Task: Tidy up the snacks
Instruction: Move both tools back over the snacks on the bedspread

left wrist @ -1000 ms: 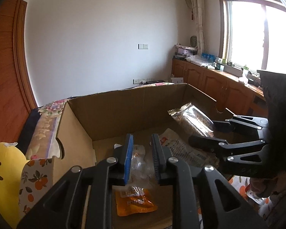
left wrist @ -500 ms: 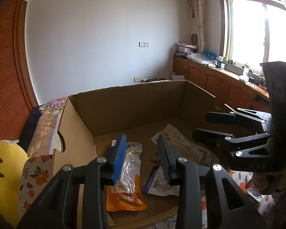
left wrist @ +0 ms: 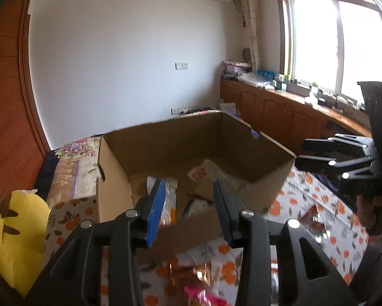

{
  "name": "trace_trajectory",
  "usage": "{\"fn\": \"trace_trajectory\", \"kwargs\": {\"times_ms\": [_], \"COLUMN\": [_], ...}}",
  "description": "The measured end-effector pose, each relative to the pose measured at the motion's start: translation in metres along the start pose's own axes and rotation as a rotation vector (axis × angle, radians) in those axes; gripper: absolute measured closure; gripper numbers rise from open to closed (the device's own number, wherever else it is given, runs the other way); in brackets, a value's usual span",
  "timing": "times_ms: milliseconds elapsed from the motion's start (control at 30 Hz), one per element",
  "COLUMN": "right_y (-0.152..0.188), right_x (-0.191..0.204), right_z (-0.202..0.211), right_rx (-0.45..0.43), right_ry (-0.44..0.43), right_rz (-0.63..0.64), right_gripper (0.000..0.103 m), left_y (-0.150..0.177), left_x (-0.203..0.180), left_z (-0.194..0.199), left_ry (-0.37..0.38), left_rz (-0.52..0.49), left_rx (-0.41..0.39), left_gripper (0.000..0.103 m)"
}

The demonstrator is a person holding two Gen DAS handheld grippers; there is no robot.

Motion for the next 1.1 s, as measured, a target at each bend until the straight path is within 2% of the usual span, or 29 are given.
{"fn": "trace_trajectory", "kwargs": {"times_ms": [233, 300, 367, 467, 633, 767, 933, 1100], "right_y": [0.048, 0.063, 0.080, 0.102, 0.128, 0.141, 0.143, 0.146], "right_x": [-0.030, -0.038, -0.049, -0.065, -0.087, -0.096, -0.094, -0.091], "right_z": [0.020, 0.020, 0.016, 0.007, -0.008, -0.015, -0.017, -0.022], "right_rx": [0.056, 0.076, 0.104, 0.148, 0.220, 0.253, 0.249, 0.260], "right_ry": [0.080, 0.102, 0.126, 0.160, 0.191, 0.203, 0.202, 0.206], "right_rz": [-0.068, -0.075, -0.089, -0.113, -0.131, -0.131, -0.117, -0.084], "right_gripper": [0.042, 0.040, 0.033, 0.029, 0.028, 0.027, 0.025, 0.018], "left_y": [0.039, 0.053, 0.066, 0.089, 0.115, 0.123, 0.121, 0.119], "left_x": [-0.013, -0.017, -0.023, -0.031, -0.040, -0.042, -0.044, -0.045], "left_z": [0.008, 0.007, 0.004, -0.005, -0.015, -0.014, -0.011, 0.001], "left_ry": [0.021, 0.039, 0.061, 0.063, 0.080, 0.087, 0.084, 0.097], "left_rz": [0.015, 0.024, 0.021, 0.005, 0.009, 0.007, -0.002, -0.015], "left_rx": [0.071, 0.095, 0.127, 0.188, 0.258, 0.264, 0.271, 0.253], "left_gripper": [0.063, 0.060, 0.060, 0.059, 0.059, 0.059, 0.059, 0.059]}}
Point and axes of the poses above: each gripper's, at about its wrist camera, not at the fingertips, and z roughly against the way its jaws point, x to its left, y to its underside, the point moved 4 cm from there along -z, roughly the way its jaws point, and after that the axes turned 15 degrees about -z, right-handed, at the moved point
